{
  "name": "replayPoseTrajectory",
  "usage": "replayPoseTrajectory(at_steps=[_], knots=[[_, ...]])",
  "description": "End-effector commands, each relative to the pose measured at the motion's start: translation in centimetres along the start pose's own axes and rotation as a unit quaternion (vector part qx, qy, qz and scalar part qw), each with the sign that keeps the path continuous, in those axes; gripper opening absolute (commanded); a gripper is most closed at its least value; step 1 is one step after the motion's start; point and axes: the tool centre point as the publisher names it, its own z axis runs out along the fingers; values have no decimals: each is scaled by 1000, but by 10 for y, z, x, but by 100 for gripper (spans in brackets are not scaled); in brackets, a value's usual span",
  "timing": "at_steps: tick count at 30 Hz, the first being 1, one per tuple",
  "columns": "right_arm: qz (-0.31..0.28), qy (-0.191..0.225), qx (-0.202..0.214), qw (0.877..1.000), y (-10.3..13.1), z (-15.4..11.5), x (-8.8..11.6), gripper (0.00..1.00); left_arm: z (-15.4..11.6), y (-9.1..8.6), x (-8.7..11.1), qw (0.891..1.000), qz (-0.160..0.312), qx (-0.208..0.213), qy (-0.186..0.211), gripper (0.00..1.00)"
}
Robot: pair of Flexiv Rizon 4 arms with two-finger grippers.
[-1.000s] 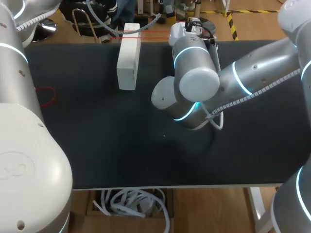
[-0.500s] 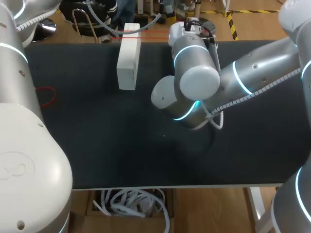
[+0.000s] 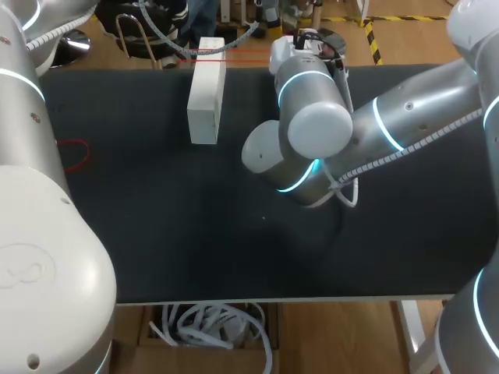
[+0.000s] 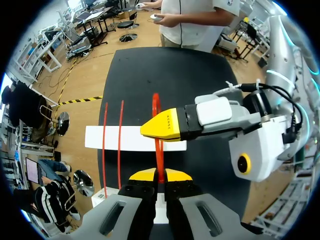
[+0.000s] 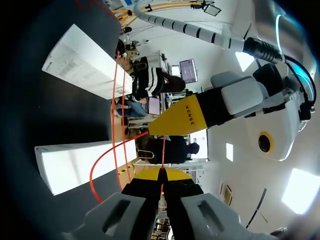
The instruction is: Grab the tape and strap the tape.
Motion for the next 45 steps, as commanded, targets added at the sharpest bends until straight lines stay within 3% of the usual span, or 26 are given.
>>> replayPoseTrajectory(at_steps=[1, 27, 45], knots=[[0, 8, -2, 1000, -1, -4, -5, 0, 0, -1, 0, 1000, -1, -2, 0, 0], [1, 14, -3, 1000, 6, -1, -3, 0, 0, -1, 0, 1000, -1, -2, 0, 0], [3, 25, -37, 999, 14, -3, 0, 0, 0, -1, 0, 1000, -1, -2, 0, 0]])
